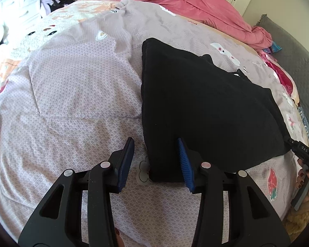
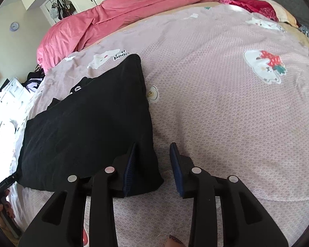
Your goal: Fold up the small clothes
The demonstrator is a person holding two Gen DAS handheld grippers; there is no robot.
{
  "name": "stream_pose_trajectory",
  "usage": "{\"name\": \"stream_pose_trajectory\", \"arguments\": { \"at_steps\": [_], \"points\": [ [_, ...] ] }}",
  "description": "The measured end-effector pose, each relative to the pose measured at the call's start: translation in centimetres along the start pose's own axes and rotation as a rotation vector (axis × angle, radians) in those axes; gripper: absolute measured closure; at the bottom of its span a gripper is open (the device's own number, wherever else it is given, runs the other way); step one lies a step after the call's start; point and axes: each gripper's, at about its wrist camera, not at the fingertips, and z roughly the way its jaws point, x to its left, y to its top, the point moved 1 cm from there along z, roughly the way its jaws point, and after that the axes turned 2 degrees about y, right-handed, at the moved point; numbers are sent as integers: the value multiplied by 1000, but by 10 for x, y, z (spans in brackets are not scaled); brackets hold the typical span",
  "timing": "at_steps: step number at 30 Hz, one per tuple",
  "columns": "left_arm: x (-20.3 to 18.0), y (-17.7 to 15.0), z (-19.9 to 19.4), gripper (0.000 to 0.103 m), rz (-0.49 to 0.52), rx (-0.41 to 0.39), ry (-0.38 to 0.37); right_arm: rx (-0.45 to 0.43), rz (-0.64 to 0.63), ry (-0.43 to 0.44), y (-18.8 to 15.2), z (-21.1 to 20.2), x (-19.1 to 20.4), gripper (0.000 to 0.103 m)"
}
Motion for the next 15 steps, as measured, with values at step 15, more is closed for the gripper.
{"name": "stream_pose_trajectory", "arguments": {
  "at_steps": [15],
  "points": [
    [-65, 2, -7, 68, 182, -71, -17, -116, -315, 6, -10, -17, 78, 57]
  ]
}}
